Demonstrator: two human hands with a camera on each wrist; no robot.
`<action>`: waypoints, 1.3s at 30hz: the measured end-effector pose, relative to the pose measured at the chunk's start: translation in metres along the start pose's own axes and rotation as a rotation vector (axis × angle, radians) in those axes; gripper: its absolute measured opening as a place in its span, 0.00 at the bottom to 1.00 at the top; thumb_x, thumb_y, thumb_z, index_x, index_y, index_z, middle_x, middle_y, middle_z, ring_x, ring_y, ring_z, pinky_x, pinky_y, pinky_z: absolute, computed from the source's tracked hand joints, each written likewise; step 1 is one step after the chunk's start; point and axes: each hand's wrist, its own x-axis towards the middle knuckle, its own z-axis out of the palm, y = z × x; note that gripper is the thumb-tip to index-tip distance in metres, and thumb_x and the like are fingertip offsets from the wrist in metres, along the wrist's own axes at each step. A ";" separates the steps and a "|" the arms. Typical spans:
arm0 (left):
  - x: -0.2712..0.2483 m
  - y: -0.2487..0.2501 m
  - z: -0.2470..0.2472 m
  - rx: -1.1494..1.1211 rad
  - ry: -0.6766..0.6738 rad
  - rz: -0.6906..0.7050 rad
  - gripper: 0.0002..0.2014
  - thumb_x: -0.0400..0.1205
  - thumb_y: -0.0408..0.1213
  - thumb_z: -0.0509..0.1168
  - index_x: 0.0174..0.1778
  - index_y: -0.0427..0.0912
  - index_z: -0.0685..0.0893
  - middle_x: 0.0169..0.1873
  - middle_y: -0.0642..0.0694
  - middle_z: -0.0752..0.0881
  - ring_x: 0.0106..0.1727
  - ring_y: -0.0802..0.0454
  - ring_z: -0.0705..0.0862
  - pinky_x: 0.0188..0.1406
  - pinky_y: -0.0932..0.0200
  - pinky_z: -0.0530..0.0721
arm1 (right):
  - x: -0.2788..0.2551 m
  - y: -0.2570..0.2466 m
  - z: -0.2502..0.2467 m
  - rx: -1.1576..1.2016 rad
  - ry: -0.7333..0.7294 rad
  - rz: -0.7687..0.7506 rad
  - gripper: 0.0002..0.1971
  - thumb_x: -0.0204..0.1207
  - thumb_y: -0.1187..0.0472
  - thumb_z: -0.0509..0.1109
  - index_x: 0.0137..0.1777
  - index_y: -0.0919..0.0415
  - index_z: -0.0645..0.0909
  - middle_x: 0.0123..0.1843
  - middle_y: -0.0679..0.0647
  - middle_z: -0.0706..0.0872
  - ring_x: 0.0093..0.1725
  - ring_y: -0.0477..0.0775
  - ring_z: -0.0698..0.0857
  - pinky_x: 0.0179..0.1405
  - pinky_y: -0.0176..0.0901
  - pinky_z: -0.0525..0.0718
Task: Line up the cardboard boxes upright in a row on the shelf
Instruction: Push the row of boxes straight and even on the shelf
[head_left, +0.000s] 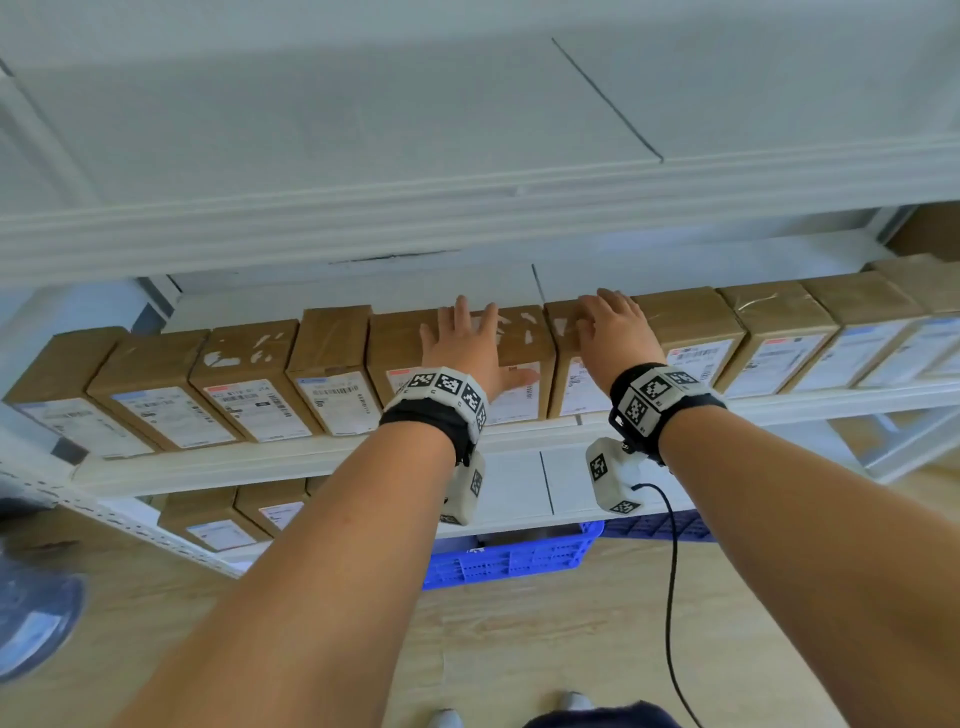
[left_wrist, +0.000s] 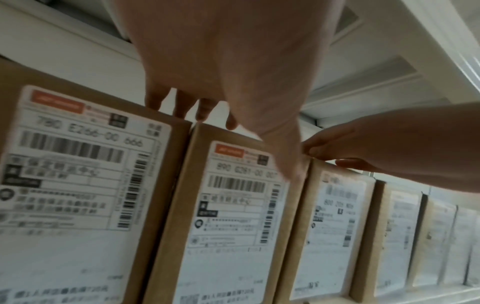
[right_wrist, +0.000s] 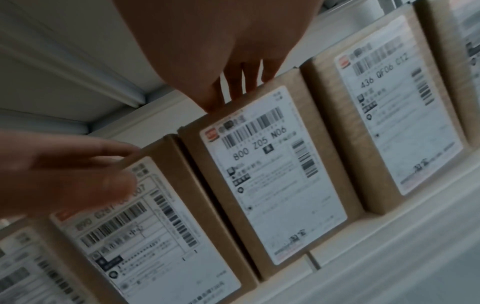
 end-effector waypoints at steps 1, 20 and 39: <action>0.000 0.006 0.002 0.040 -0.027 -0.026 0.54 0.72 0.66 0.68 0.85 0.50 0.44 0.84 0.35 0.42 0.84 0.31 0.46 0.81 0.32 0.49 | 0.000 0.004 0.000 0.000 -0.028 -0.018 0.21 0.86 0.56 0.52 0.76 0.58 0.70 0.80 0.57 0.68 0.82 0.60 0.60 0.83 0.55 0.58; 0.009 0.024 0.021 0.161 -0.003 -0.174 0.48 0.81 0.41 0.68 0.84 0.51 0.35 0.84 0.34 0.39 0.83 0.28 0.42 0.80 0.29 0.46 | 0.005 0.011 0.016 -0.067 0.003 -0.107 0.23 0.87 0.52 0.47 0.78 0.60 0.65 0.81 0.61 0.65 0.82 0.62 0.58 0.83 0.54 0.53; 0.014 0.081 0.004 0.084 -0.008 0.119 0.56 0.73 0.62 0.68 0.84 0.53 0.34 0.84 0.40 0.35 0.84 0.38 0.36 0.81 0.32 0.40 | 0.003 0.076 -0.051 -0.039 0.066 0.055 0.22 0.85 0.54 0.51 0.76 0.60 0.70 0.79 0.61 0.68 0.80 0.61 0.63 0.80 0.55 0.62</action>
